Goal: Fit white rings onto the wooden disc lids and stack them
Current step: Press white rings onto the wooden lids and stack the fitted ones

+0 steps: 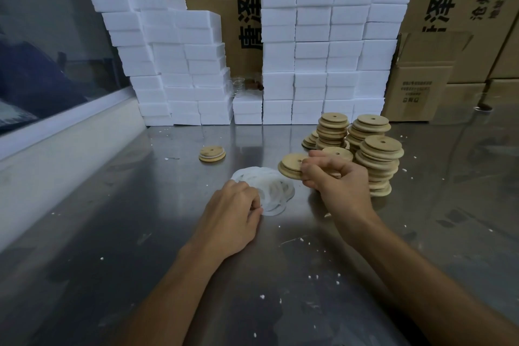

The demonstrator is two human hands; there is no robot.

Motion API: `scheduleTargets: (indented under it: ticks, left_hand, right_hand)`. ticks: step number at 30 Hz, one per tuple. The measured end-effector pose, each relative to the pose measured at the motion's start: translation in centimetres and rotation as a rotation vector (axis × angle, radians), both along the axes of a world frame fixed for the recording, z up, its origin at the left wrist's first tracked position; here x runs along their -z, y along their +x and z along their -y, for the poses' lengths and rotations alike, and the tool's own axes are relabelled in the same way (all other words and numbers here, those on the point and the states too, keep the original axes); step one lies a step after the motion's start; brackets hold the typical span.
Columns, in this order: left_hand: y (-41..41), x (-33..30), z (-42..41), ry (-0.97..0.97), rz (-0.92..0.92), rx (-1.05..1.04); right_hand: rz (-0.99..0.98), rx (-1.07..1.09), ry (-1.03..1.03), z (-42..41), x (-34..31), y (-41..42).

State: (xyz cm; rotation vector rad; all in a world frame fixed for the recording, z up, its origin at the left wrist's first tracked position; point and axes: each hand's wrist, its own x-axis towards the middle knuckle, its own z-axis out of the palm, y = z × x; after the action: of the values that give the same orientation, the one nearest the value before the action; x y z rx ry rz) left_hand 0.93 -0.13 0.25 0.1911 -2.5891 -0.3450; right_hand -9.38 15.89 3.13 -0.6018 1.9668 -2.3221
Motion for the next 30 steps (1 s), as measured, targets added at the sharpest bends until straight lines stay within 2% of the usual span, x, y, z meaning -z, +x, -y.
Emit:
scheduleTargets:
  ticks: [3,9,14,18,23,28,30]
  left_hand:
    - [-0.1,-0.1,-0.3,0.027,-0.019,-0.011]
    - [-0.3,-0.1,-0.9,0.479,-0.217,0.033]
    - [-0.4,-0.1,-1.0,0.563,-0.285,0.025]
    - [-0.3,-0.8,-1.1,0.751,-0.391,0.050]
    - [-0.2,-1.2,-1.4,1.023,-0.369,0.105]
    - [-0.4,-1.1,-1.4,1.126,-0.372,0.084]
    - [-0.3,-1.1,-1.5,1.126,-0.361,0.113]
  right_hand:
    - [0.000,0.002,0.011,0.2,0.1,0.1]
    - [-0.056,0.018,0.047,-0.1,0.1,0.0]
    - [-0.057,0.013,0.058,-0.2,0.3,0.0]
    - [-0.114,0.012,0.128,-0.2,0.6,0.0]
    - [-0.246,-0.099,0.242,0.0,1.5,0.0]
    - [-0.372,-0.286,0.284,0.2,1.6,0.9]
    - [-0.405,-0.293,0.299,0.4,1.7,1.1]
